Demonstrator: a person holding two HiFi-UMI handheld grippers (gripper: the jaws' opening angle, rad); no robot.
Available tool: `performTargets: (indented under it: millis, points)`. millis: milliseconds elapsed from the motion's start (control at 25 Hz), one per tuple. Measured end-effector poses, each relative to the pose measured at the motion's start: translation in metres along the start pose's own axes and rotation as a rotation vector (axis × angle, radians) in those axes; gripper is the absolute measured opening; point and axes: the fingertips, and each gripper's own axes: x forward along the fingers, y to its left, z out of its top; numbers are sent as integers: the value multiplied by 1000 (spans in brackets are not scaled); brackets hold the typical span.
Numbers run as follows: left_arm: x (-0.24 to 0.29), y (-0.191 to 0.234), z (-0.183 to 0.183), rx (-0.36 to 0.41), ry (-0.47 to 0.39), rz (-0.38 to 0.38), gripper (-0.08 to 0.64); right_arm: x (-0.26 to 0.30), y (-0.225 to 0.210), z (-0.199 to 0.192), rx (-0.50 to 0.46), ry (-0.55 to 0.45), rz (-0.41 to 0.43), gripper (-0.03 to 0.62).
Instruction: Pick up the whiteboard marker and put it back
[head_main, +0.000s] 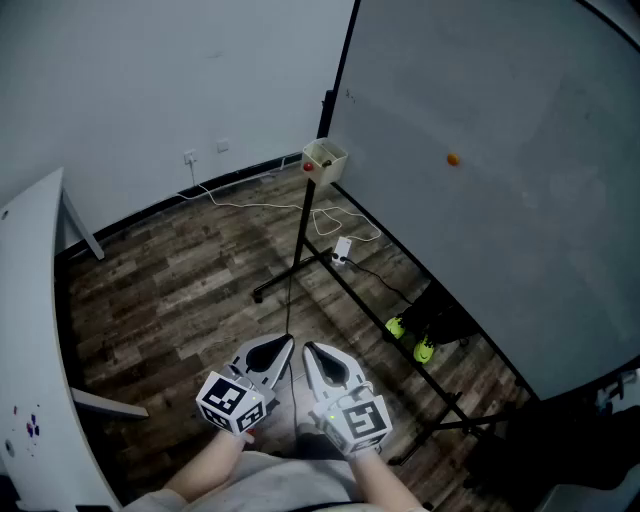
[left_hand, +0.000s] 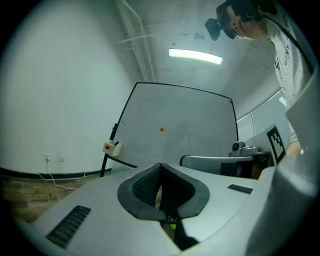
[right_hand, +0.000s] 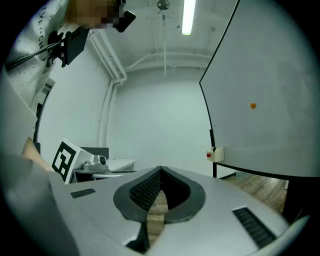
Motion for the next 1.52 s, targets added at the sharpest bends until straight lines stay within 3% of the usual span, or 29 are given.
performTargets:
  millis: [1000,1520]
  points:
    - [3,21,9,15,-6,-9,15,31,-2,10,-15,-8,-12,18]
    - [78,79,11,26,-5,10,15,97,-76,12,-3,-49,26,18]
